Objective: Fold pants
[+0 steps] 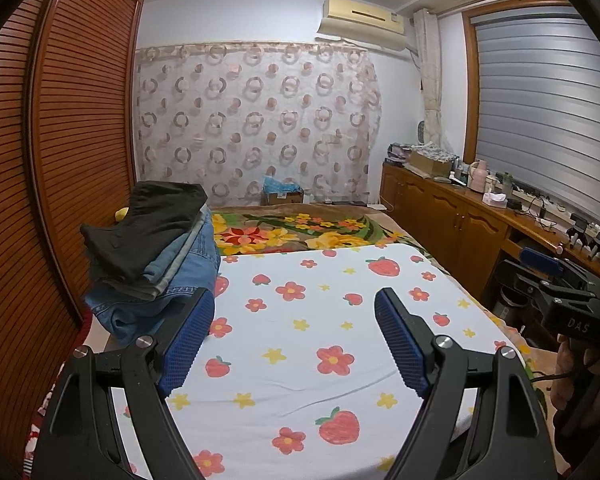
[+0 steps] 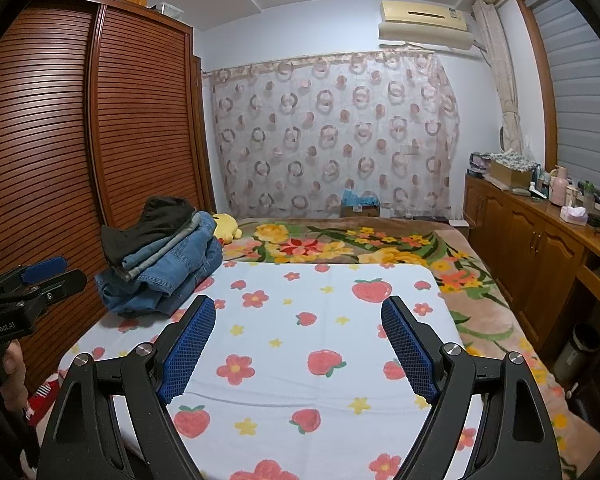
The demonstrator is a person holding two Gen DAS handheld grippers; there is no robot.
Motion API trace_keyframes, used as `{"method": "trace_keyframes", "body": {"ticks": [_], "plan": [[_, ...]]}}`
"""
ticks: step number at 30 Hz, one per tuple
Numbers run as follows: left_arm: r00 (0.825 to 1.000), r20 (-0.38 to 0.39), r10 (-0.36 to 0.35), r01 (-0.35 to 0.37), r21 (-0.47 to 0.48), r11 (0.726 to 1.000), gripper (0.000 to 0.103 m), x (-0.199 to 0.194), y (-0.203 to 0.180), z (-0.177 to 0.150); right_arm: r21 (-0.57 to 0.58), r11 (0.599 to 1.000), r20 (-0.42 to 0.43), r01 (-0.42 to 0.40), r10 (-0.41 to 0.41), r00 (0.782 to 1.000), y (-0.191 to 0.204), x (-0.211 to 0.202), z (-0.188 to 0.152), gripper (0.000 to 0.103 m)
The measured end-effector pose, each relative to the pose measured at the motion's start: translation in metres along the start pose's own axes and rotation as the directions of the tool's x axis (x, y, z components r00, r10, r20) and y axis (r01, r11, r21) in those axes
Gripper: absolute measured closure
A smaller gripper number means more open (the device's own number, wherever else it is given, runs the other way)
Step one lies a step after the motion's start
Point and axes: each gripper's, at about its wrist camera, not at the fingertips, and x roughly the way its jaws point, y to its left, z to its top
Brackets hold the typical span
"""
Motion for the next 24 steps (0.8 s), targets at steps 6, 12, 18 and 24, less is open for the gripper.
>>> {"method": "trace_keyframes", "body": {"ticks": [6, 12, 18, 24], "plan": [[1.0, -0.001, -0.001, 0.001, 0.0, 1.0, 0.02, 0.0001, 0.0002, -0.0001, -0.001, 1.0, 0.001, 0.0, 0.0, 1.0, -0.0003, 0.0002, -0.0003, 0.016], [1.0, 0.0, 0.0, 0.0, 0.001, 1.0, 0.02, 0.0001, 0.0001, -0.0001, -0.001, 1.0, 0.001, 0.0, 0.0, 1.0, -0.0004, 0.0002, -0.0004, 0.016], [1.0, 0.0, 0.0, 0.0, 0.001, 1.0, 0.02, 0.0, 0.0003, -0.0002, -0.003, 1.0, 0.005, -0.002, 0.002, 1.0, -0.0019, -0.0001, -0.0002, 0.016], [1.0, 0.001, 0.0, 0.0, 0.001, 1.0, 0.02, 0.0, 0.0003, -0.0003, -0.006, 1.0, 0.007, -0.006, 0.006, 1.0, -0.0042, -0.0005, 0.0011, 0.016]]}}
